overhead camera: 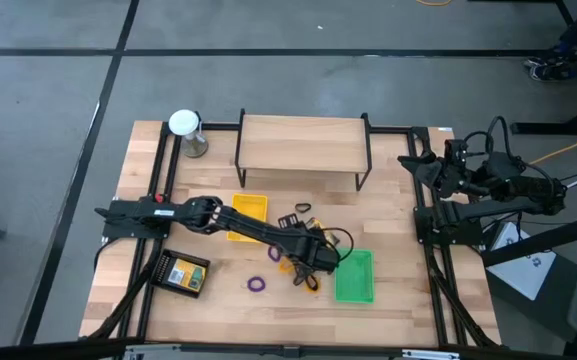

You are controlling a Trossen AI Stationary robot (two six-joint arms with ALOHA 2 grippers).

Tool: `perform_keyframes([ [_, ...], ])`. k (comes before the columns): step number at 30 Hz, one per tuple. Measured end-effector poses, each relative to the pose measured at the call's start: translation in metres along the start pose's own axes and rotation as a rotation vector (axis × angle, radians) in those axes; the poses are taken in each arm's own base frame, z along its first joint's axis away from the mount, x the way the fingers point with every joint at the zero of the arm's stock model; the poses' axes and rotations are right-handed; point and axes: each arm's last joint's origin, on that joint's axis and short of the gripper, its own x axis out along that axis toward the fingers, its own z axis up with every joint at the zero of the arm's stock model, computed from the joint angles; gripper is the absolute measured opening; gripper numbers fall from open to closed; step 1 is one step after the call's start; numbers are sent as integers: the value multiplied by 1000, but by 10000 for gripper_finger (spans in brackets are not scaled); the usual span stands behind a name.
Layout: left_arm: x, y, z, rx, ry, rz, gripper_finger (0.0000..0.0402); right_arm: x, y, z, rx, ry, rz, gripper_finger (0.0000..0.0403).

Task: Pick & Place Office Desk Supplies
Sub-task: Put the yellow crayon box into the black bin

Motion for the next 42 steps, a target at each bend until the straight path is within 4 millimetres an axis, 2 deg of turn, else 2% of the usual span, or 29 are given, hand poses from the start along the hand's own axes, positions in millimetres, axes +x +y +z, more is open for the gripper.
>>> perform_keyframes([
  [10, 1, -5, -5, 13, 22, 9, 249, 0, -1, -1, -8, 7, -7, 206],
  [13, -7, -2, -3, 9, 32, 0, 249, 0, -1, -1, -10, 9, -8, 206],
  [20, -48, 14, 3, -37, -29, -4, 249, 0, -1, -1, -10, 5, -12, 206],
  [26, -61, 19, 3, -50, -64, 8, 249, 0, -2, -2, -10, 13, -31, 206],
  [35, -56, 1, -11, -49, -75, 46, 249, -3, -20, -17, 123, 128, -230, 206],
  [42, -55, -31, -33, -10, -110, 11, 249, -2, -28, -26, 231, 175, -350, 206],
])
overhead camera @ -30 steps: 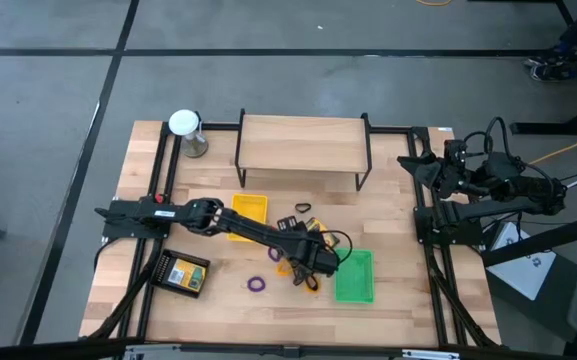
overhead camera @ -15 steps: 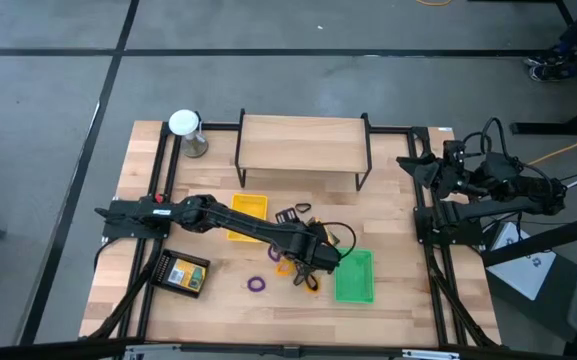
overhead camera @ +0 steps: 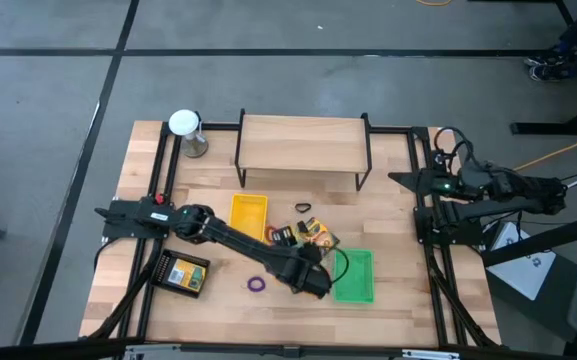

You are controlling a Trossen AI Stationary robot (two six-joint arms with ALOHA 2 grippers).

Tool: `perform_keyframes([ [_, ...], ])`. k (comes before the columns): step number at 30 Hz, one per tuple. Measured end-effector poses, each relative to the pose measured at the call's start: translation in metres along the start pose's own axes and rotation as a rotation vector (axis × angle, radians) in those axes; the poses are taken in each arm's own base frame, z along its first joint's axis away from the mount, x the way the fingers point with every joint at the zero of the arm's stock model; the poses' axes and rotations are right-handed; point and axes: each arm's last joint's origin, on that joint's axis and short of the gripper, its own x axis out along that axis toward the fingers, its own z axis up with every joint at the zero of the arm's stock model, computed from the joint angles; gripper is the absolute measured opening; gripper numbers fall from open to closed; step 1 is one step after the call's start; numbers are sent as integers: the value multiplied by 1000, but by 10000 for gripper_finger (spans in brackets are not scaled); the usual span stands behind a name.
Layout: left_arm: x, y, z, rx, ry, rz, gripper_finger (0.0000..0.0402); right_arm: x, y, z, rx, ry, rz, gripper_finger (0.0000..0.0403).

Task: Pick & Place Office Desk Supplies
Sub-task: Put the yellow crayon box into the black bin

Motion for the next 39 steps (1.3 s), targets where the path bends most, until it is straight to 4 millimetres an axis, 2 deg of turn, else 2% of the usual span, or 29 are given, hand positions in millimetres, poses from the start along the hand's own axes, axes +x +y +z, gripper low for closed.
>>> perform_keyframes([
  [4, -8, -19, -13, 19, -22, -56, 249, 4, 1, -1, 28, -13, -24, 206],
  [8, -15, -33, -16, 10, -84, -119, 249, 9, 1, -3, 65, -5, -44, 206],
  [16, -13, -25, -16, 36, -96, -15, 249, 23, 8, -8, 87, 35, -49, 206],
  [26, 28, -41, -25, 126, 14, 23, 249, 36, 14, -14, 49, 116, -27, 206],
  [31, 33, -42, -26, 134, 28, 33, 248, 37, 14, -16, 40, 139, -24, 206],
  [39, 42, -31, -14, 142, 14, 56, 248, 37, 14, -16, 39, 152, -19, 206],
])
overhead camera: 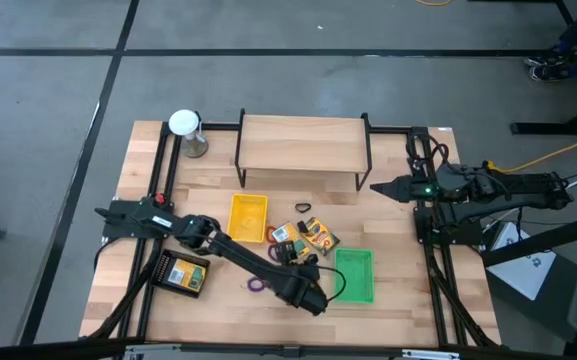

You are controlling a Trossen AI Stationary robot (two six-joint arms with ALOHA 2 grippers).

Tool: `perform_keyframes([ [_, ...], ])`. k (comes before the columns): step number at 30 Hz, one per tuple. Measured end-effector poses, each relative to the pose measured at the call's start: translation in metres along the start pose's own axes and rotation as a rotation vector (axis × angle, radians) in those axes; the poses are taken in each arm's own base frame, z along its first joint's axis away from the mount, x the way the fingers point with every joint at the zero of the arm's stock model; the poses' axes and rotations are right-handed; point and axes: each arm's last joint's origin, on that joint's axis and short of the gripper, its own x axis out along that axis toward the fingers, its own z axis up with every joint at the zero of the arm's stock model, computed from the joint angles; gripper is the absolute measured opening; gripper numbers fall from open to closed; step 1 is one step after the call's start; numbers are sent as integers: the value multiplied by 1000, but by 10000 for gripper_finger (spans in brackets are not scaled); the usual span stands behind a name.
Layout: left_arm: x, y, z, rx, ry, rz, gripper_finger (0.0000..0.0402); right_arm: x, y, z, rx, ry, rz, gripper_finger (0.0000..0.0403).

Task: Pick & Place Office Desk Supplies
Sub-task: Put the yellow crayon box into the black bin

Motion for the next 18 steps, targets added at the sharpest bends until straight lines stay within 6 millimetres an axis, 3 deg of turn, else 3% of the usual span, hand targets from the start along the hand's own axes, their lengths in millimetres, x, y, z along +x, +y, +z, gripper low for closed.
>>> perform_keyframes([
  [12, 18, 20, 15, -7, -8, 67, 247, 0, 0, 0, -3, 9, 2, 206],
  [18, 20, 21, 16, 4, -2, 55, 211, 0, 0, 0, -9, 9, 3, 206],
])
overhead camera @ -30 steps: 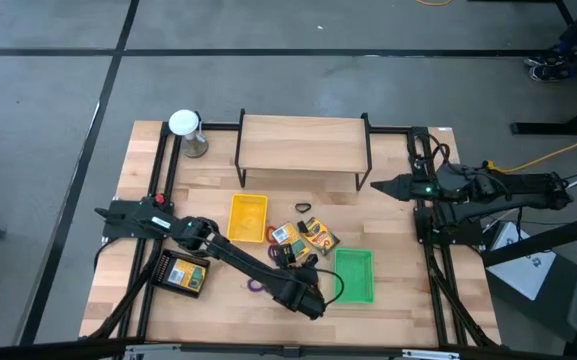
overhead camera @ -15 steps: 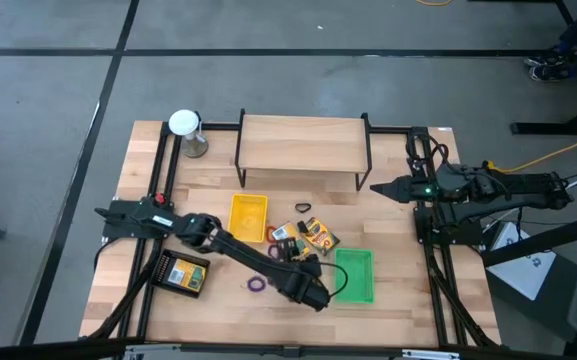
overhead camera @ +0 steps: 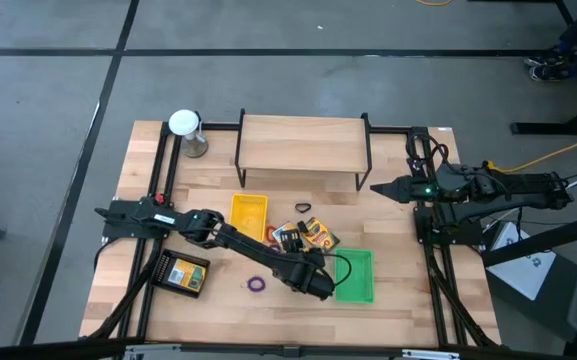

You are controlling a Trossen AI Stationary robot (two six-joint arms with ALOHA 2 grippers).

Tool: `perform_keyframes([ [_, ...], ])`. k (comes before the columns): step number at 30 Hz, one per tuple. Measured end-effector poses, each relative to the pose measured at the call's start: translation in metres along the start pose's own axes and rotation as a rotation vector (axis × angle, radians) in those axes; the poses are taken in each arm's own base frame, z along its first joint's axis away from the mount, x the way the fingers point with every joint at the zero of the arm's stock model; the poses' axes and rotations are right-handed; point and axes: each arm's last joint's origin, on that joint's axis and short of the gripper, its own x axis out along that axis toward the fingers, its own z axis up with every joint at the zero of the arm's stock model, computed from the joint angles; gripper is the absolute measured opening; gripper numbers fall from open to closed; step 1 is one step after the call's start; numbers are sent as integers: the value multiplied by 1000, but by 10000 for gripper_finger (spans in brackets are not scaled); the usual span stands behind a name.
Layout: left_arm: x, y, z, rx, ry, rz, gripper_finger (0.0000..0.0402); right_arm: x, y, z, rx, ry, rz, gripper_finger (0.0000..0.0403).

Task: Pick & Place Office Desk Supplies
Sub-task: Put the yellow crayon box into the black bin

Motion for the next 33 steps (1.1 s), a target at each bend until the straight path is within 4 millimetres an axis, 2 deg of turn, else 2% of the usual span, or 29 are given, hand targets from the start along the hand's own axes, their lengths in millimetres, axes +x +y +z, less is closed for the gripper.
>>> perform_keyframes([
  [13, 3, -1, 6, -2, -24, -45, 55, 0, 0, 0, -17, 2, 0, 206],
  [17, -4, 2, 8, 35, 3, -93, 10, 0, 0, 0, -18, 1, 0, 206],
  [22, -33, 19, 14, 40, 1, -145, 3, 0, 4, 2, -64, -18, 39, 206],
  [27, -72, 57, 19, -61, -33, -173, 2, 0, 9, 4, -146, -49, 82, 206],
  [33, -121, 105, 19, -266, -128, -239, 1, -1, 10, 5, -215, -69, 93, 206],
])
